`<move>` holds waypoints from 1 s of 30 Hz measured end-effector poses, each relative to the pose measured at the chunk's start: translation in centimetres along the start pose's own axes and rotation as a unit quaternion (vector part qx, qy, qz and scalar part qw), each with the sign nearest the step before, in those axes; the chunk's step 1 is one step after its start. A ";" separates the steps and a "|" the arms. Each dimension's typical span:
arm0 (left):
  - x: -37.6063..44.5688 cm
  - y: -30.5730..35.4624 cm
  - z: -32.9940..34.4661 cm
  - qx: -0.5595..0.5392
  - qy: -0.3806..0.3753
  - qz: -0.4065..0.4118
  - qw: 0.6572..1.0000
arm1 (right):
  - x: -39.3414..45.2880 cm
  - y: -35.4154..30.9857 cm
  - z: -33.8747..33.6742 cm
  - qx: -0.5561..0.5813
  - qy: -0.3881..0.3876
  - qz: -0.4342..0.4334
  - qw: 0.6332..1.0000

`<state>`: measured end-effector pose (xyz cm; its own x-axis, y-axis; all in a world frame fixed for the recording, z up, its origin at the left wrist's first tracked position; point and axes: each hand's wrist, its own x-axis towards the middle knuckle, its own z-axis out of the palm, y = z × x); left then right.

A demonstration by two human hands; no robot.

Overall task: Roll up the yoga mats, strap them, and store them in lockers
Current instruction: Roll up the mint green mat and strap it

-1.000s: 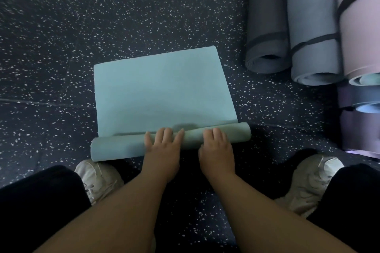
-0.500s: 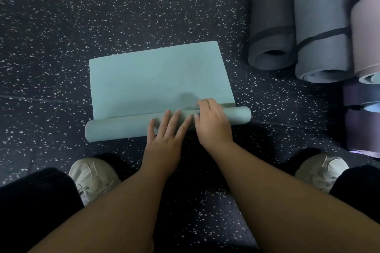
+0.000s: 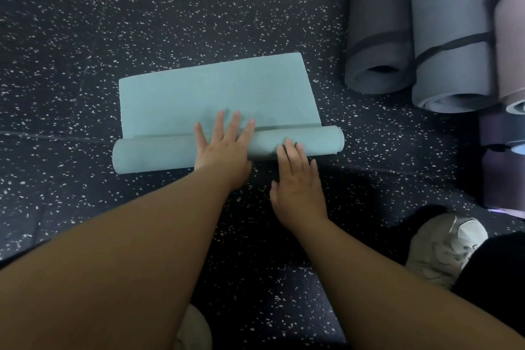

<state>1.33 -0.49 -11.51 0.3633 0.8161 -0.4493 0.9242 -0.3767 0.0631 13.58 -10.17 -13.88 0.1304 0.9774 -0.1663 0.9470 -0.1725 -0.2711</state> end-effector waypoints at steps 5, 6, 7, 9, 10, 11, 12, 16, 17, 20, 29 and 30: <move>-0.7 0.6 1.1 0.003 0.078 0.038 0.996 | 1.8 -0.2 -1.6 -0.028 -0.074 -0.002 0.997; -0.7 0.5 1.2 0.001 0.077 0.042 0.996 | 2.2 -0.2 -1.8 -0.036 -0.092 0.002 0.995; -0.6 0.4 1.2 0.001 0.073 0.043 0.996 | 2.5 -0.3 -2.1 -0.039 -0.101 0.008 0.994; -0.4 -0.1 1.1 0.005 0.070 0.039 0.997 | 3.2 -0.6 -2.5 -0.036 -0.110 0.020 0.993; -0.3 -0.3 1.0 0.008 0.071 0.037 0.997 | 3.5 -0.7 -2.7 -0.035 -0.120 0.026 0.992; -0.1 -0.5 0.9 0.010 0.073 0.034 0.997 | 3.9 -0.9 -2.9 -0.034 -0.132 0.033 0.990; 0.1 -0.6 0.8 0.013 0.076 0.030 0.997 | 4.3 -1.1 -3.1 -0.035 -0.146 0.039 0.988; 0.9 -0.3 0.7 0.024 0.087 0.018 0.996 | 5.8 -1.6 -3.6 -0.045 -0.177 0.058 0.982; 1.0 -0.1 0.6 0.025 0.093 0.015 0.995 | 6.0 -1.7 -3.5 -0.047 -0.175 0.059 0.982; 1.6 0.4 -0.4 0.032 0.100 0.009 0.994 | 5.8 -2.1 -3.3 -0.040 -0.161 0.070 0.984; 1.6 -0.2 -1.4 -0.013 0.039 0.038 0.998 | 1.0 -2.0 -0.5 0.013 0.090 -0.036 0.995; 1.2 0.0 -1.2 -0.019 0.028 0.041 0.999 | 0.6 -1.9 -0.4 0.006 0.091 -0.041 0.995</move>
<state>1.92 1.04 -10.95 0.4421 0.8070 -0.3915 0.8949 -0.4266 0.1313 11.97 -9.21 -13.05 0.1054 0.9940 0.0303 0.9530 -0.0923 -0.2885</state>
